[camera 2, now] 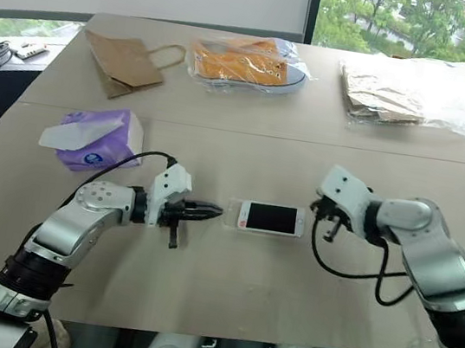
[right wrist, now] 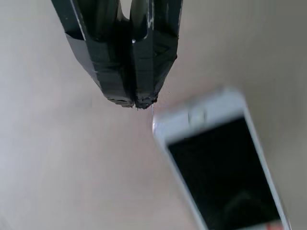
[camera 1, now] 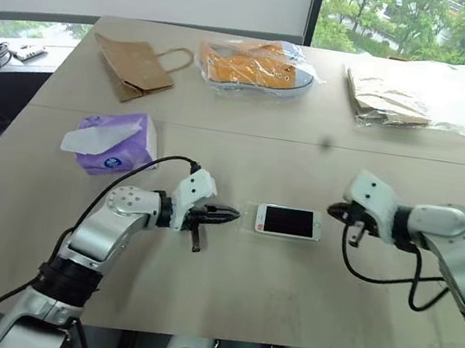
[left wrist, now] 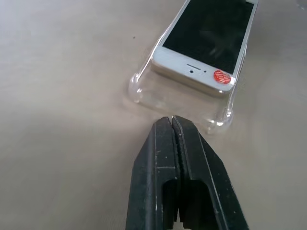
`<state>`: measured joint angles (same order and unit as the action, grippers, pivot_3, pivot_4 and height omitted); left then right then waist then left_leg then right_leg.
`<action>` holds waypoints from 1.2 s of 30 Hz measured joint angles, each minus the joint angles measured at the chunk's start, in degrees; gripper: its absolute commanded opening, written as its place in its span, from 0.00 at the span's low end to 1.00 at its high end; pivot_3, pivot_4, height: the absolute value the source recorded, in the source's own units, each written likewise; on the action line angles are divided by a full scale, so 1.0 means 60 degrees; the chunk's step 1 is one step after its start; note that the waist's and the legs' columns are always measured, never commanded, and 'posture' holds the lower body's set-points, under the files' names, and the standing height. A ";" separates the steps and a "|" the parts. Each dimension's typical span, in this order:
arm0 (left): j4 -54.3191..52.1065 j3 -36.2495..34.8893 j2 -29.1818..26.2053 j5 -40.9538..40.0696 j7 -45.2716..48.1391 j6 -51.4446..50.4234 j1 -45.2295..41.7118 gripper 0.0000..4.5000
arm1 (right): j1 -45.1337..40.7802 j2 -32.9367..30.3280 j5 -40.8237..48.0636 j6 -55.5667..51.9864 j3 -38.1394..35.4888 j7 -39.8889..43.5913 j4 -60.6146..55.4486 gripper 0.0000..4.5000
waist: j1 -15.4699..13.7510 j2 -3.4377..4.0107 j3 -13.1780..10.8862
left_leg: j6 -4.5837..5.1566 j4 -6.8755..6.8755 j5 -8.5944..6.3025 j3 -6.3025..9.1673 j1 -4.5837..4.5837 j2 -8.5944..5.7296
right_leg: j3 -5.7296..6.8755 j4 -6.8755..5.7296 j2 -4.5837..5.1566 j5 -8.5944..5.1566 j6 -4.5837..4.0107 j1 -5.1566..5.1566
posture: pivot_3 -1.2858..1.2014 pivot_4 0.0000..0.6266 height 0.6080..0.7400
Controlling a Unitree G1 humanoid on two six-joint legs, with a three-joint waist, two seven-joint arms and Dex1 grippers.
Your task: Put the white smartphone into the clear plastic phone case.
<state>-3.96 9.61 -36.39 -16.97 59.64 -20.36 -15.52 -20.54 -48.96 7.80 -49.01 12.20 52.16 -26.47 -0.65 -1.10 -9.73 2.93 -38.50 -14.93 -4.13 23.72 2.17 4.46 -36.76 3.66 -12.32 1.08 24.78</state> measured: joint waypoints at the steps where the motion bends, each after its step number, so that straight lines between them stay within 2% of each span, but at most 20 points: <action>1: 0.0002 0.0003 0.0025 0.0004 0.0015 0.0000 -0.0003 0.00 | 0.0056 -0.0015 0.0014 -0.0003 0.0002 -0.0006 -0.0029 0.00 | 0.0006 0.0000 0.0000 | 0.0000 0.0000 0.0000 0.0001 -0.0002 0.0002 | -0.0001 -0.0003 -0.0003 0.0000 0.0000 0.0000 | 0.52 0.24 1.00; 25: 0.0117 0.0104 0.0194 0.0206 0.0190 0.0297 -0.0008 0.00 | -0.0067 0.0168 0.0271 -0.0247 0.0579 -0.0244 -0.0655 0.00 | -0.0022 -0.0003 0.0002 | -0.0004 -0.0029 0.0003 0.0003 0.0001 0.0001 | -0.0016 -0.0013 -0.0009 0.0002 -0.0001 -0.0005 | 0.52 0.24 1.00; 36: 0.0117 0.0105 0.0292 0.0258 0.0193 0.0296 -0.0013 0.00 | -0.0522 0.0717 0.0295 -0.0195 0.1168 -0.0269 -0.0656 0.00 | -0.0029 -0.0003 0.0003 | -0.0006 -0.0049 0.0004 0.0004 0.0005 0.0000 | -0.0016 -0.0017 -0.0009 0.0003 -0.0001 -0.0010 | 0.52 0.24 1.00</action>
<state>-3.26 10.24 -34.64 -15.43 60.80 -18.59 -15.60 -23.67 -44.66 9.58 -50.18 19.21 50.55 -30.41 -0.82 -1.12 -9.72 2.89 -38.80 -14.91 -4.11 23.75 2.17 4.36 -36.86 3.60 -12.31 1.07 24.72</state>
